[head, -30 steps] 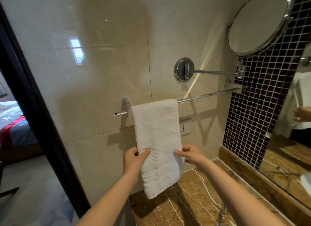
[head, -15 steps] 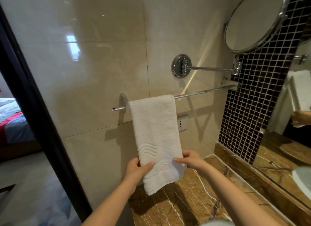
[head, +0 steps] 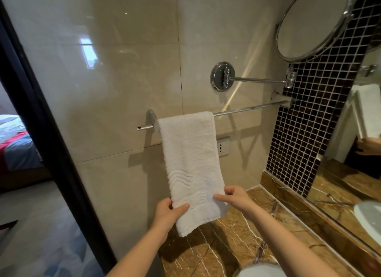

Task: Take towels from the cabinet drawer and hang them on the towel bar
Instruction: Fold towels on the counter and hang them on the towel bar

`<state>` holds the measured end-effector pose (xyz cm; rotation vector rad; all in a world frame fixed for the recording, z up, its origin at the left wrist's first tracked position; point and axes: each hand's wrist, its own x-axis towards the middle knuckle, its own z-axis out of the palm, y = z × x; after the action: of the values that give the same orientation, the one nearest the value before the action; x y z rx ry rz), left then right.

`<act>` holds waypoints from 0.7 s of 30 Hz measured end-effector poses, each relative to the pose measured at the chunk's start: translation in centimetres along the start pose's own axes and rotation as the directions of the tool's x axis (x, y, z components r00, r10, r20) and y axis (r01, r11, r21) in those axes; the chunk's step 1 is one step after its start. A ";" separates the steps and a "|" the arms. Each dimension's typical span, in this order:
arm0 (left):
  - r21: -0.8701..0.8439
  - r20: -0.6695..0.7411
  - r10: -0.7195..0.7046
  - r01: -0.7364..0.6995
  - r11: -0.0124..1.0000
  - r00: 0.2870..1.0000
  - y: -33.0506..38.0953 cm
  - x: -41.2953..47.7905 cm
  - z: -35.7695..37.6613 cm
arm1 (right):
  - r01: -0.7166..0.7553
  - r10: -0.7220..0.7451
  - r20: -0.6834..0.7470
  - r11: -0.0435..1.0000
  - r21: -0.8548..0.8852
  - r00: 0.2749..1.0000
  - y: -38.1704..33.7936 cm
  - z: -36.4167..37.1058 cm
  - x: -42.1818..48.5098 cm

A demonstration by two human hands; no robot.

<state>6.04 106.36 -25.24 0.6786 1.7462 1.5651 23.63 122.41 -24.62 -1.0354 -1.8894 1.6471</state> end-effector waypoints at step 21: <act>0.032 -0.026 0.009 -0.008 0.999 1.000 -1.6 -0.5 -1.0 | -0.054 0.054 -0.040 0.999 -0.002 0.998 1.6 1.4 -0.7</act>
<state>5.71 105.13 -26.75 0.6851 1.7932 1.5614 23.48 120.99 -26.34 -1.1210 -1.8542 1.6415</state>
